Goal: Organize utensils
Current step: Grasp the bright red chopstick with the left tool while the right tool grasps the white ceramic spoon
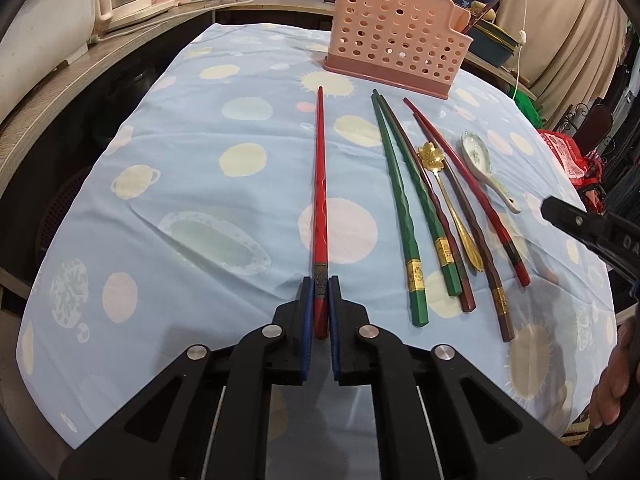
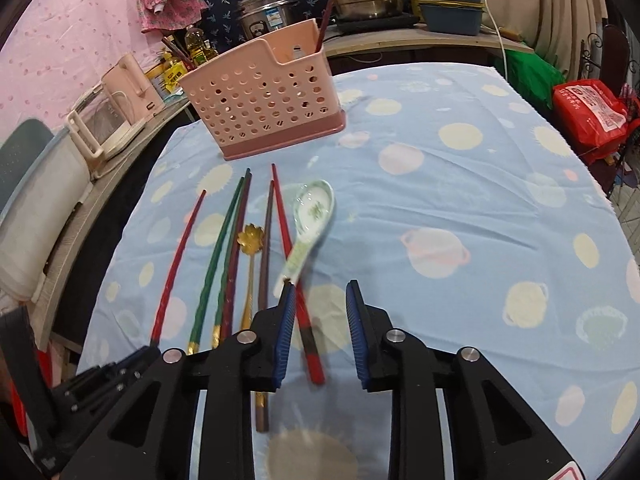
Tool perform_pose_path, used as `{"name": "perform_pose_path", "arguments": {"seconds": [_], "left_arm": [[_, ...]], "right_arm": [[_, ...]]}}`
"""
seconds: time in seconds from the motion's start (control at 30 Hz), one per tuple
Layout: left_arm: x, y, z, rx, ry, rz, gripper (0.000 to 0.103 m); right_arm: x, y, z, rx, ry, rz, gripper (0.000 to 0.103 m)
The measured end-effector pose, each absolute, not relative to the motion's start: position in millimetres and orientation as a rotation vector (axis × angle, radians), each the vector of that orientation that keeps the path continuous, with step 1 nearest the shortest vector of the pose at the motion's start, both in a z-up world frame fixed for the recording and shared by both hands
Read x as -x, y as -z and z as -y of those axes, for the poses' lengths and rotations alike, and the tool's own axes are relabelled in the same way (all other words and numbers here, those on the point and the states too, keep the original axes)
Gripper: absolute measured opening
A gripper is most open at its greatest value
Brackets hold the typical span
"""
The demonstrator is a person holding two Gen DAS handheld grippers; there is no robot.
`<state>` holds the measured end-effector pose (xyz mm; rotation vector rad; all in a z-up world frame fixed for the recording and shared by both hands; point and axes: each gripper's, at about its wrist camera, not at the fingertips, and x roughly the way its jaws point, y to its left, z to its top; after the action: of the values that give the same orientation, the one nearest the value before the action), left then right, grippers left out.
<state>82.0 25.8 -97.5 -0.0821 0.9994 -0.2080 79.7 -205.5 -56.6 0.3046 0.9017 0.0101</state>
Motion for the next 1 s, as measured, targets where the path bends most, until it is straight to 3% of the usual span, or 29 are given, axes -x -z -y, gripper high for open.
{"name": "perform_pose_path", "arguments": {"seconds": [0.17,0.4,1.0], "left_arm": [[-83,98,-26,0.083,0.211,-1.001,0.007],[-84,98,-26,0.085,0.213,-1.002,0.007],[-85,99,-26,0.093,0.220,-1.003,0.007]], "right_arm": [[-98,61,202,-0.346,-0.030,-0.910,0.020],[-116,74,201,-0.384,-0.034,-0.940,0.009],[-127,92,199,-0.417,-0.049,-0.970,0.013]]}}
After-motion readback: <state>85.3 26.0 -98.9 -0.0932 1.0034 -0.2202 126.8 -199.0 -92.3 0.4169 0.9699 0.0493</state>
